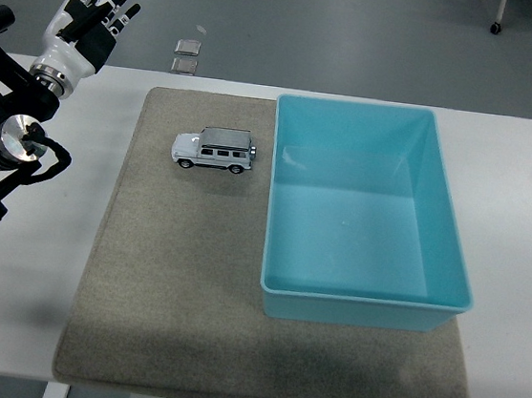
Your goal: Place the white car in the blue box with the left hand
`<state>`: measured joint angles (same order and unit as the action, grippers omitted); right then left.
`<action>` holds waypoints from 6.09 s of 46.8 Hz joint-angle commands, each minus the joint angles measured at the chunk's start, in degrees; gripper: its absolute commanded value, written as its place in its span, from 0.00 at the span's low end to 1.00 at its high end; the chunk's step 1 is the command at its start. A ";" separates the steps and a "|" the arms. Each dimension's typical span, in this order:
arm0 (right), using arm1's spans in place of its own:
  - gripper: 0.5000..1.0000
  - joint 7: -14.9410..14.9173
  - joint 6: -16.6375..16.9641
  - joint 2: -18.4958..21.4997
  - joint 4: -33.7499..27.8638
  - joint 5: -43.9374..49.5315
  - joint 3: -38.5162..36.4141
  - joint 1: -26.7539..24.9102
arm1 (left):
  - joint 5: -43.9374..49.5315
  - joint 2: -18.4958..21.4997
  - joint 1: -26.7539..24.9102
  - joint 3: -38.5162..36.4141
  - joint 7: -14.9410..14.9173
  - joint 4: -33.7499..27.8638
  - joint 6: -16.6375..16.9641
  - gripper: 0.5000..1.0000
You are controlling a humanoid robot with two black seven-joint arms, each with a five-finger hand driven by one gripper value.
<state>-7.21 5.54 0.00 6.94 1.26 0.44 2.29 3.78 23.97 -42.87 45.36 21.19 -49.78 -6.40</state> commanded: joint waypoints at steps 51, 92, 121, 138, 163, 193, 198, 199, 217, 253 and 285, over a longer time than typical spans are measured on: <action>0.87 0.00 0.00 0.00 0.00 -0.02 0.00 0.00 | -0.18 -0.85 0.95 -0.71 -0.01 0.30 -0.28 1.00; 0.87 0.00 0.00 0.00 0.00 0.06 0.00 0.00 | -7.56 -0.41 0.60 -0.97 0.17 -0.49 -1.07 1.00; 0.87 0.00 0.00 0.00 0.00 -0.02 0.00 0.00 | -37.34 7.23 -8.10 -15.48 2.02 -0.49 -1.16 0.96; 0.87 0.00 0.00 0.00 0.00 -0.02 0.00 0.00 | -56.60 9.34 -11.88 -23.81 1.67 -4.18 1.03 0.95; 0.87 0.00 0.00 0.00 0.00 -0.02 0.00 0.00 | -59.86 6.45 -24.36 -51.42 -3.70 -6.73 12.64 0.96; 0.87 0.00 0.00 0.00 0.00 -0.02 0.00 0.00 | -59.86 0.47 -26.03 -58.72 -5.98 -3.83 16.15 0.88; 0.87 0.00 0.00 0.00 0.00 -0.02 0.00 0.00 | -59.77 0.20 -26.12 -59.68 -7.82 -3.66 16.33 0.78; 0.87 0.00 0.00 0.00 0.00 -0.02 0.00 0.00 | -59.85 0.12 -26.12 -59.69 -8.09 -3.57 16.42 0.76; 0.87 0.00 0.00 0.00 0.00 -0.02 0.00 0.00 | -59.86 -0.59 -26.21 -60.21 -9.85 -3.57 16.59 0.55; 0.87 0.00 0.00 0.00 0.00 0.06 0.00 0.00 | -60.03 1.43 -28.40 -60.57 -10.29 -3.83 16.24 0.00; 0.87 0.00 0.00 0.00 0.00 -0.02 0.00 0.00 | -62.22 -4.01 -44.84 -59.95 -10.11 -8.93 13.34 0.00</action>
<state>-7.20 5.54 0.00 6.94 1.24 0.45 2.27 -57.34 22.86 -88.08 -14.60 11.08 -58.72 6.96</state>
